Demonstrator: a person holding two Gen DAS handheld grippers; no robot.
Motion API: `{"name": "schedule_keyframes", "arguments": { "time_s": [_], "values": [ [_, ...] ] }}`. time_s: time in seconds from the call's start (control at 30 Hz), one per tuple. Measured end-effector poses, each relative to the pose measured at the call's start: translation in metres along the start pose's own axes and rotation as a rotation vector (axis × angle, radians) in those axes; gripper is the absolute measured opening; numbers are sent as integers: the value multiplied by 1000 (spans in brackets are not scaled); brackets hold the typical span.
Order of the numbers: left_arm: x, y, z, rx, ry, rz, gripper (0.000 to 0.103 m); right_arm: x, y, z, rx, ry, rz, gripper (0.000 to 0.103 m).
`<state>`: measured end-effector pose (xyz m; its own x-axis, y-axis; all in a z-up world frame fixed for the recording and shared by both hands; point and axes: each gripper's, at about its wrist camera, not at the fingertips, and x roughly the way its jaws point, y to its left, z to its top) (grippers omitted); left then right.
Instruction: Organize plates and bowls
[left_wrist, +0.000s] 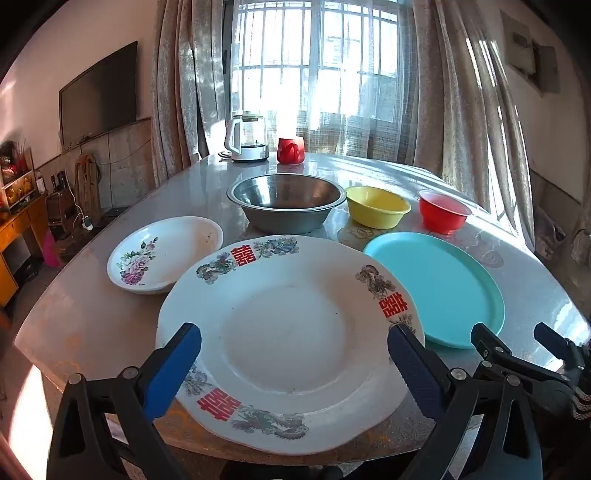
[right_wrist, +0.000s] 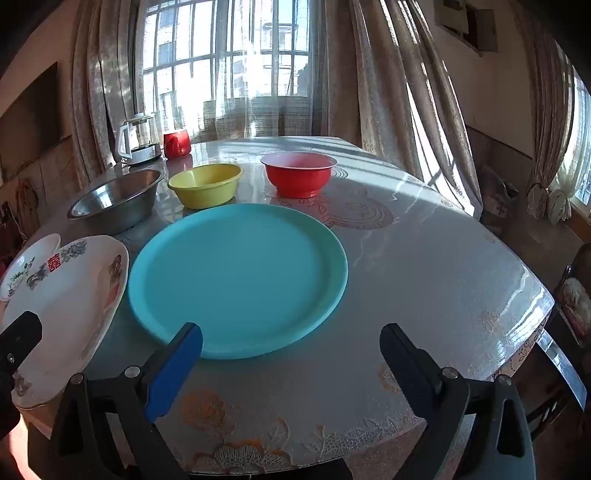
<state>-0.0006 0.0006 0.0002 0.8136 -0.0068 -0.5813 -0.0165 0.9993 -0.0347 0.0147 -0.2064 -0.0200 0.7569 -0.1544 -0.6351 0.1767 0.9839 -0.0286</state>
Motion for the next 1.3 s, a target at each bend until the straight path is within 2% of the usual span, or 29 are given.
{"name": "schedule_keyframes", "arguments": {
  "time_s": [0.2,0.43,1.3],
  "values": [
    [-1,9,-6,-15,-11,9,102,0,10,-2,-68,-18,-10,99],
    [-1,6,0,-19,4,1,102,-4,11,-4,-57,-43,2,99],
    [-2,-2,0,17,3,3,102,-1,1,-5,-14,-28,27,99]
  ]
}}
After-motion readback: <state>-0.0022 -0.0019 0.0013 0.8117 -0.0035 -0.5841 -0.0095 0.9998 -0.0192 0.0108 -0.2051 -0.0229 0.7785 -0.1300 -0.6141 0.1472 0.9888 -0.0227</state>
